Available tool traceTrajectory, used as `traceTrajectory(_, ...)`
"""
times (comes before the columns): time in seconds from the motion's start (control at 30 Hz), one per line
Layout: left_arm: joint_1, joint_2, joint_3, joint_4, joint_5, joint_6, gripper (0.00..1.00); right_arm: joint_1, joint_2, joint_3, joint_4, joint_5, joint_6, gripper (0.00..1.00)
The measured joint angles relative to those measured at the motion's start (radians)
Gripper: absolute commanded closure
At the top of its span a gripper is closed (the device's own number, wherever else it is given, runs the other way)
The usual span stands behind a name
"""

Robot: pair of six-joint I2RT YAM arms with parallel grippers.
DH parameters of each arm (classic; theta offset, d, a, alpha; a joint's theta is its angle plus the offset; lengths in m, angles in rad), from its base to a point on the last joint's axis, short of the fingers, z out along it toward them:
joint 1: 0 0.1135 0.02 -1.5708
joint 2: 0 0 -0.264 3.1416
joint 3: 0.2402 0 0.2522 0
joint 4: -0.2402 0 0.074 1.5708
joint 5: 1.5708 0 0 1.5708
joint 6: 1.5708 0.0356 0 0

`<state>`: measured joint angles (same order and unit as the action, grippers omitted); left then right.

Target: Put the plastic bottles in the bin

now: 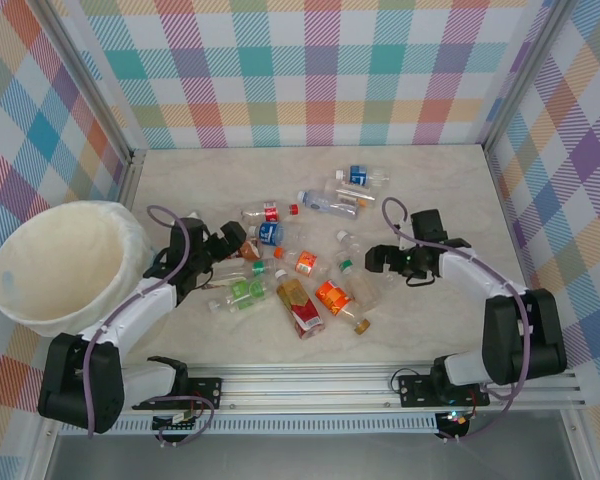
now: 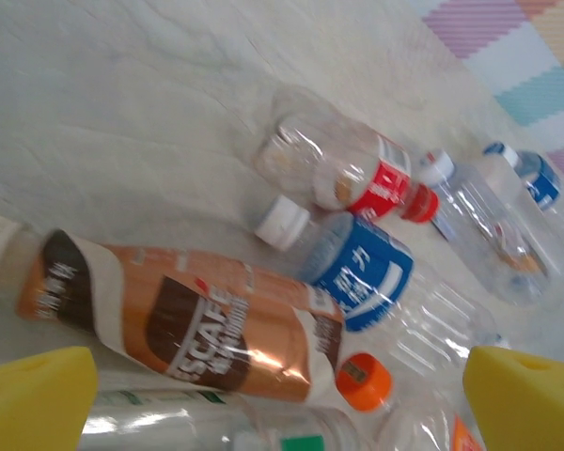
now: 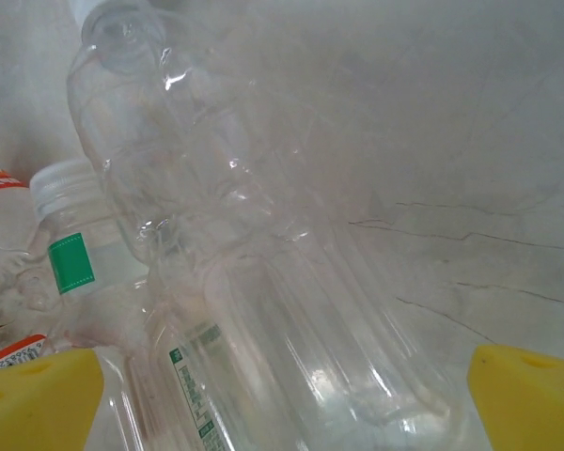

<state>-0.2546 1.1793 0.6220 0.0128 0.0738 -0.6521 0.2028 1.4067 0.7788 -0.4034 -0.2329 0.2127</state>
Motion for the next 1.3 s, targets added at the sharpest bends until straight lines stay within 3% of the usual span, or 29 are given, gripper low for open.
traceTrajectory(0.13,-0.038,0.032,0.02,0.005,0.054,-0.011,0.0,0.045,0.068,0.053,-0.027,0.061,-0.011,0.0)
traceTrajectory(0.3,-0.045,0.048,0.037,0.023,0.097,-0.014,0.0,0.083,0.146,0.108,-0.066,0.163,-0.006,0.08)
traceTrajectory(0.73,-0.085,0.13,0.093,0.055,0.217,-0.031,0.0,0.109,0.191,0.132,-0.105,0.315,0.041,0.41)
traceTrajectory(1.07,-0.164,0.204,0.166,0.114,0.344,-0.053,0.0,0.184,-0.088,0.02,0.016,0.34,0.011,0.52)
traceTrajectory(1.3,-0.214,0.267,0.211,0.207,0.467,-0.068,0.0,0.264,-0.201,0.012,0.124,0.181,-0.045,0.54)
